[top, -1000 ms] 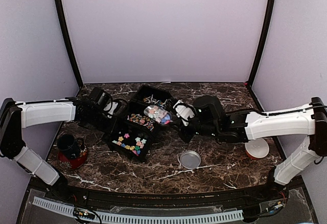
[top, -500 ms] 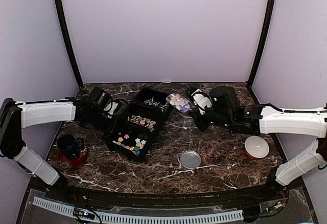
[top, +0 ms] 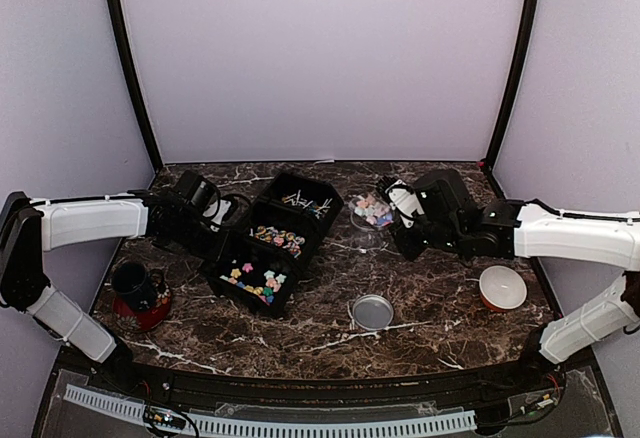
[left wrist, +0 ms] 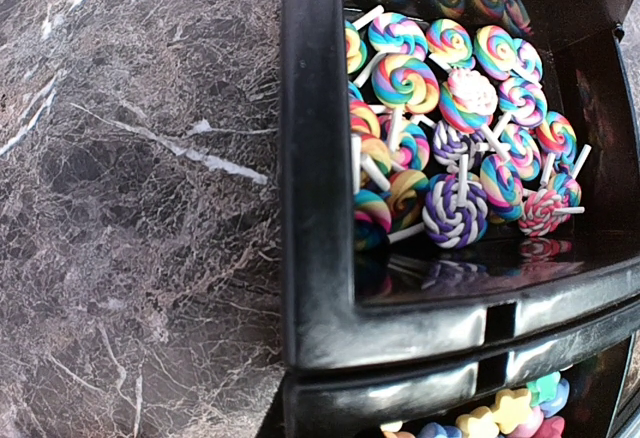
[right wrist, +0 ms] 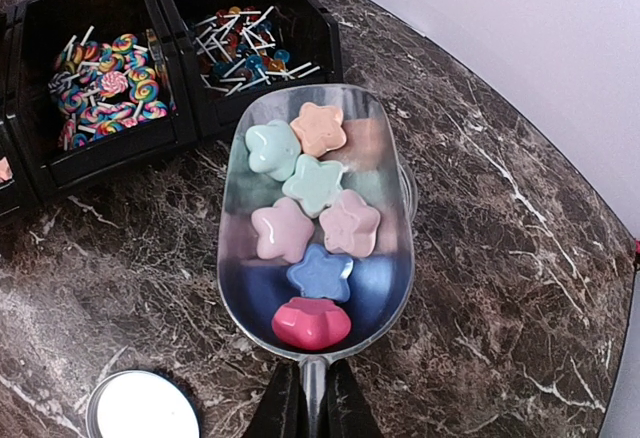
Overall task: Pack the candies
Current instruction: Place the fake candies in the packing box.
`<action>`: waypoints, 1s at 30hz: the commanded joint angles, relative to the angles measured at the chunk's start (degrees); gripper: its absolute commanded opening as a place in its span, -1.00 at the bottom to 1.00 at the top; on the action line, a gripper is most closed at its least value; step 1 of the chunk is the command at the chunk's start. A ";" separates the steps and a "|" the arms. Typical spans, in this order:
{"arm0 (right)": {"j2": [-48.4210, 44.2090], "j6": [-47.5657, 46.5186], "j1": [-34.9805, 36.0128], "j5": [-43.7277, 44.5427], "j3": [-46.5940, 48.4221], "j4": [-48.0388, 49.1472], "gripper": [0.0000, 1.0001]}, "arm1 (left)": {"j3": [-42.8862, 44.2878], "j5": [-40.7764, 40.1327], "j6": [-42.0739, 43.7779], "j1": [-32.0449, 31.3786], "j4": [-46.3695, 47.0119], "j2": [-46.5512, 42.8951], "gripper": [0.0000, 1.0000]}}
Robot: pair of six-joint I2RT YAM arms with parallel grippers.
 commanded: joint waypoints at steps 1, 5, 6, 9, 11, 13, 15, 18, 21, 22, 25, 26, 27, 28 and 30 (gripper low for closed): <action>-1.57 1.68 -0.86 2.35 2.91 -2.08 -1.00 | 3.60 3.19 -0.55 0.16 7.70 -2.60 -1.00; -1.43 1.98 -1.06 2.93 3.96 -4.54 -1.00 | 3.70 3.28 -0.57 0.16 7.72 -2.60 -1.00; -1.35 2.01 -1.10 3.06 4.18 -5.04 -1.00 | 3.70 3.27 -0.50 0.21 7.73 -2.60 -1.00; -0.86 2.09 -1.30 3.46 4.93 -6.72 -1.00 | 3.68 3.32 -0.53 0.17 7.70 -2.68 -1.00; -0.50 2.16 -1.46 3.97 5.30 -7.74 -1.00 | 3.71 3.29 -0.57 0.18 7.65 -2.69 -1.00; -0.09 2.37 -1.71 4.44 5.59 -8.62 -1.00 | 3.65 3.35 -0.51 0.20 7.72 -2.78 -1.00; 0.30 2.58 -2.01 4.47 5.94 -9.46 -1.00 | 3.67 3.34 -0.54 0.20 7.72 -2.78 -1.00; 0.86 2.65 -2.33 4.22 6.52 -10.56 -1.00 | 3.69 3.36 -0.50 0.19 7.72 -2.78 -1.00; 1.68 2.58 -2.73 4.21 7.05 -11.33 -1.00 | 3.72 3.38 -0.55 0.22 7.71 -2.76 -1.00; 1.99 2.55 -2.95 4.20 7.25 -11.55 -1.00 | 3.71 3.42 -0.55 0.24 7.61 -2.78 -1.00; 2.98 2.60 -3.35 3.95 7.91 -12.39 -1.00 | 3.67 3.41 -0.51 0.16 7.64 -2.78 -1.00; 3.31 2.60 -3.49 3.76 8.19 -12.61 -1.00 | 3.68 3.36 -0.52 0.20 7.65 -2.73 -1.00; 3.61 2.60 -3.58 3.73 8.49 -12.91 -1.00 | 3.71 3.38 -0.45 0.19 7.62 -2.69 -1.00; 3.92 2.54 -3.58 3.77 8.71 -13.10 -1.00 | 3.69 3.45 -0.48 0.25 7.64 -2.69 -1.00; 4.50 2.43 -3.65 3.83 9.23 -13.54 -1.00 | 3.78 3.45 -0.45 0.24 7.64 -2.61 -1.00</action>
